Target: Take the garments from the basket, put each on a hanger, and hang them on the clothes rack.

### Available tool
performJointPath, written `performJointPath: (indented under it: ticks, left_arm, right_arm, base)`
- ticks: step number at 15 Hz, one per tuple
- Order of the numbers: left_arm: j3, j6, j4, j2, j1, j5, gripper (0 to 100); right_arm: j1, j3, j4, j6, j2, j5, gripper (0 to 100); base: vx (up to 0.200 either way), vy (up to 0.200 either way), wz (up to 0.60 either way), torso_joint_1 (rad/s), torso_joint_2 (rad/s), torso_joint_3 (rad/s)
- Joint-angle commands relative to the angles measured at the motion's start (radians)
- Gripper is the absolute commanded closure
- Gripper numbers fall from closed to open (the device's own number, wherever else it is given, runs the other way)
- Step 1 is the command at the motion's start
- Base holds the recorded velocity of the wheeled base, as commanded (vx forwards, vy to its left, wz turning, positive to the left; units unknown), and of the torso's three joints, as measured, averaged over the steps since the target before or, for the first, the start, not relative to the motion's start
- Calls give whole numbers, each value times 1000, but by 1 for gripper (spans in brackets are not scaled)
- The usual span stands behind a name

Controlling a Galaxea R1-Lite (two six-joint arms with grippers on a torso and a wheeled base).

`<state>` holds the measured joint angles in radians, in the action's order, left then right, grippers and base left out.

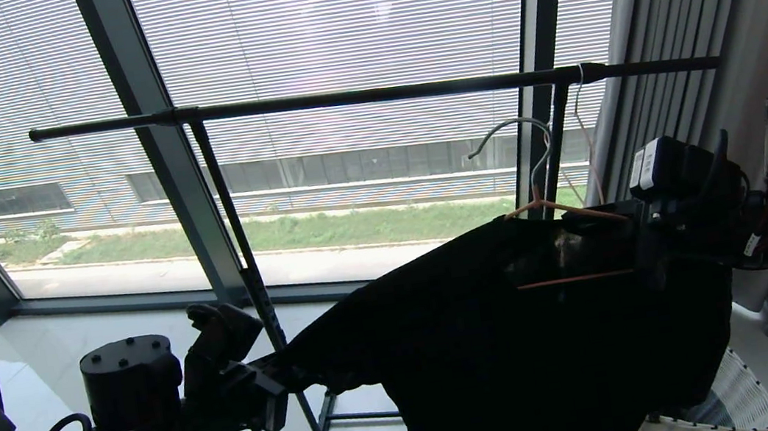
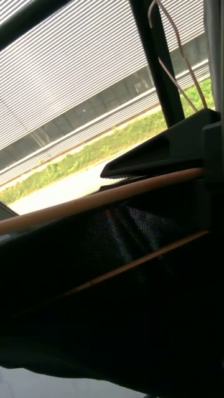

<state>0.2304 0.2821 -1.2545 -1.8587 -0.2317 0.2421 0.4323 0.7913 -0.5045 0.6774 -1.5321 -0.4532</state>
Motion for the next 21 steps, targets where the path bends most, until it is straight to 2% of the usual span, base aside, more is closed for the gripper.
performJointPath:
  ticks: [1,4,6,7,11,12,14,16,18,19,20,21]
  left_arm:
    - [-26,0,-45,0,60,-3,100]
    - [-114,0,-168,-4,38,-4,100]
    - [-181,-4,-249,-4,14,-40,100]
    - [-203,-12,-273,-2,9,-46,0]
    - [-210,-35,-316,-2,11,-57,0]
    - [-198,-50,-316,-2,9,-122,0]
    - [-161,-58,-316,10,6,-328,0]
    - [-122,-103,-316,92,8,-339,0]
    - [-105,-101,-298,162,11,-340,0]
    - [-97,-101,-230,225,14,-340,0]
    - [-51,-106,-108,309,20,-339,0]
    - [41,-113,92,406,32,-331,0]
  right_arm:
    - [-3,0,-2,-6,9,7,100]
    - [-1,0,-2,-6,3,11,100]
    - [0,-1,-2,-7,4,13,100]
    - [0,-1,-2,-7,4,13,100]
    - [0,-3,0,-9,7,14,100]
    - [0,-7,1,-13,9,22,100]
    - [0,-33,1,-44,10,64,100]
    - [0,-83,1,-98,17,136,100]
    - [0,-118,9,-151,24,222,100]
    - [0,-136,17,-177,29,257,100]
    - [0,-149,21,-202,38,281,100]
    - [0,-159,30,-217,50,295,100]
  base:
    - [0,0,0,0,0,0]
    - [0,0,0,0,0,0]
    - [0,0,0,0,0,0]
    - [0,0,0,0,0,0]
    - [0,0,0,0,0,0]
    - [0,0,0,0,0,0]
    - [0,0,0,0,0,0]
    - [0,0,0,0,0,0]
    - [0,0,0,0,0,0]
    - [0,0,0,0,0,0]
    - [0,0,0,0,0,0]
    - [0,0,0,0,0,0]
